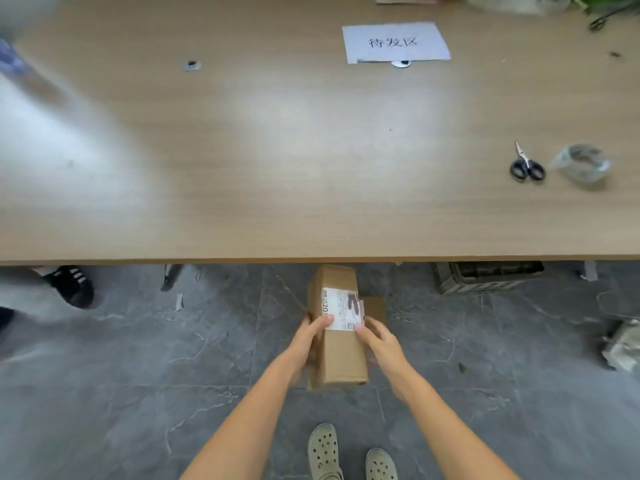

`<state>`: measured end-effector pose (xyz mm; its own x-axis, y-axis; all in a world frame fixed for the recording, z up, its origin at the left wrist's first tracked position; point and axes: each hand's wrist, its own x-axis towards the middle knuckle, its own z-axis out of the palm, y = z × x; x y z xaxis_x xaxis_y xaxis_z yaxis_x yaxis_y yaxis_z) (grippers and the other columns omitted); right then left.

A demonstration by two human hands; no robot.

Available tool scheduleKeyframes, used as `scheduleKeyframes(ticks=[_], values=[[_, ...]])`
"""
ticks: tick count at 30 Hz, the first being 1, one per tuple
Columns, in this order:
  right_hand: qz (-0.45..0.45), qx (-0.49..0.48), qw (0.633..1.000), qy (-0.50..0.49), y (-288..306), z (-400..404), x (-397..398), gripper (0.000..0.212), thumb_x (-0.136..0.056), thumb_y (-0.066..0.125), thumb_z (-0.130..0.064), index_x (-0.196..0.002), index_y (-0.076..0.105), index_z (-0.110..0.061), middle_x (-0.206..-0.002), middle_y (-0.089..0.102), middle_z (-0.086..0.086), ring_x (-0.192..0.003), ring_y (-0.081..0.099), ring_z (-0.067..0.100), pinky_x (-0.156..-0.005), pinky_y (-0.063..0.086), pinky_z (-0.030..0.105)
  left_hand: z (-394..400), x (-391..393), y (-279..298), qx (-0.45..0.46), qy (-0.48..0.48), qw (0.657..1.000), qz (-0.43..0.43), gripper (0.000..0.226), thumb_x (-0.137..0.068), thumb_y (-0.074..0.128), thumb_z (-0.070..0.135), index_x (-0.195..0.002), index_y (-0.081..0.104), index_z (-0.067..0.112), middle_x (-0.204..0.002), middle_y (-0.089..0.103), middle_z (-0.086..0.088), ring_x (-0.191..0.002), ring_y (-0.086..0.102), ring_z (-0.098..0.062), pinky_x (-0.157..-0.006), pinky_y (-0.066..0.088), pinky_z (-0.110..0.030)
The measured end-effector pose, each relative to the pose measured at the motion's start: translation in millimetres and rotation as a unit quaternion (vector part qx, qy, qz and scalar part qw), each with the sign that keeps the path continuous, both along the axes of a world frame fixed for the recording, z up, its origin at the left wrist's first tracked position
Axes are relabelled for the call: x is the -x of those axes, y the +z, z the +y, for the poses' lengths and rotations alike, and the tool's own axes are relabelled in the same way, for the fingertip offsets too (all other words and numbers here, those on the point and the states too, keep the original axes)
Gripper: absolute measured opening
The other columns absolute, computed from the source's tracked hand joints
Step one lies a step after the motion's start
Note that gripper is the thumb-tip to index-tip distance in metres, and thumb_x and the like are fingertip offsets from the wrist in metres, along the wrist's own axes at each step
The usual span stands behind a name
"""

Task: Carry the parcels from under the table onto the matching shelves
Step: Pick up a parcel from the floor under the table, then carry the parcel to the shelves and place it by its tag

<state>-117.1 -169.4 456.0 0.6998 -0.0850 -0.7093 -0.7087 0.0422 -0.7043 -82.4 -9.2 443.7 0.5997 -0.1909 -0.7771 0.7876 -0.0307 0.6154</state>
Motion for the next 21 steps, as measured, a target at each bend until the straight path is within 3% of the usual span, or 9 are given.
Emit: scheduleKeyframes(ticks=[4, 8, 11, 13, 15, 16, 19, 21], values=[[0.021, -0.02, 0.999, -0.04, 37.3, -4.7, 19.7, 0.038, -0.097, 0.038, -0.041, -0.127, 0.052, -0.021, -0.113, 0.062, -0.001, -0.104, 0.058, 0.017, -0.093, 0.042, 0.038, -3.4, 25.7, 43.9, 0.074, 0.013, 0.997, 0.029, 0.062, -0.077, 0.054, 0.055, -0.122, 0.061, 0.013, -0.112, 0.071, -0.014, -0.098, 0.064, -0.027, -0.091, 0.048, -0.042], [0.017, -0.078, 0.989, -0.124, 63.4, -12.5, 47.9, 0.041, -0.1, 0.033, -0.037, -0.125, 0.054, -0.012, -0.098, 0.061, 0.01, -0.087, 0.057, 0.018, -0.08, 0.05, 0.032, -9.5, 61.7, 75.7, 0.112, 0.051, 0.992, 0.031, 0.044, -0.091, 0.041, 0.044, -0.106, 0.067, 0.013, -0.091, 0.076, -0.01, -0.077, 0.069, -0.022, -0.072, 0.052, -0.032], [-0.015, -0.084, 0.991, -0.106, 79.3, -24.3, 70.9, 0.038, -0.101, 0.035, -0.024, -0.125, 0.059, -0.007, -0.077, 0.057, 0.006, -0.074, 0.056, 0.017, -0.069, 0.049, 0.028, -15.9, 91.0, 92.4, 0.129, 0.083, 0.988, 0.02, 0.042, -0.09, 0.043, 0.043, -0.104, 0.068, 0.011, -0.087, 0.076, -0.01, -0.072, 0.071, -0.022, -0.07, 0.053, -0.031], [-0.046, -0.069, 0.994, -0.075, 94.3, -31.4, 85.4, 0.034, -0.097, 0.047, -0.018, -0.13, 0.055, -0.013, -0.096, 0.063, 0.007, -0.086, 0.06, 0.017, -0.067, 0.051, 0.026, -19.9, 110.6, 105.5, 0.156, 0.113, 0.981, 0.011, 0.047, -0.087, 0.047, 0.045, -0.111, 0.067, 0.01, -0.099, 0.075, -0.014, -0.083, 0.069, -0.026, -0.083, 0.052, -0.037], [-0.054, -0.074, 0.993, -0.072, 108.6, -38.3, 100.6, 0.046, -0.091, 0.06, -0.019, -0.134, 0.044, -0.023, -0.116, 0.059, 0.008, -0.101, 0.059, 0.02, -0.068, 0.052, 0.03, -22.6, 131.0, 117.0, 0.184, 0.126, 0.975, 0.001, 0.055, -0.083, 0.052, 0.049, -0.119, 0.065, 0.01, -0.116, 0.069, -0.017, -0.102, 0.063, -0.033, -0.102, 0.042, -0.046], [-0.046, -0.098, 0.991, -0.076, 117.5, -40.8, 108.8, 0.052, -0.089, 0.063, -0.022, -0.134, 0.039, -0.027, -0.121, 0.056, 0.006, -0.105, 0.058, 0.021, -0.071, 0.052, 0.033, -23.3, 141.3, 123.7, 0.193, 0.133, 0.972, -0.003, 0.055, -0.082, 0.053, 0.049, -0.121, 0.065, 0.011, -0.119, 0.068, -0.017, -0.106, 0.061, -0.034, -0.105, 0.04, -0.048], [-0.026, -0.184, 0.982, -0.031, 138.6, -45.7, 129.0, 0.051, -0.086, 0.065, -0.032, -0.129, 0.046, -0.012, -0.126, 0.062, 0.006, -0.111, 0.062, 0.028, -0.084, 0.054, 0.041, -22.2, 168.4, 150.6, 0.185, 0.146, 0.971, -0.031, 0.047, -0.09, 0.047, 0.04, -0.121, 0.063, 0.009, -0.107, 0.073, -0.012, -0.096, 0.067, -0.029, -0.091, 0.05, -0.042], [-0.042, -0.19, 0.981, 0.018, 158.1, -45.2, 139.9, 0.055, -0.083, 0.066, -0.036, -0.131, 0.051, -0.013, -0.125, 0.065, 0.008, -0.118, 0.06, 0.03, -0.096, 0.05, 0.045, -15.7, 185.9, 170.7, 0.179, 0.134, 0.973, -0.062, 0.043, -0.094, 0.044, 0.036, -0.124, 0.061, 0.01, -0.113, 0.072, -0.01, -0.101, 0.067, -0.025, -0.092, 0.05, -0.04]])
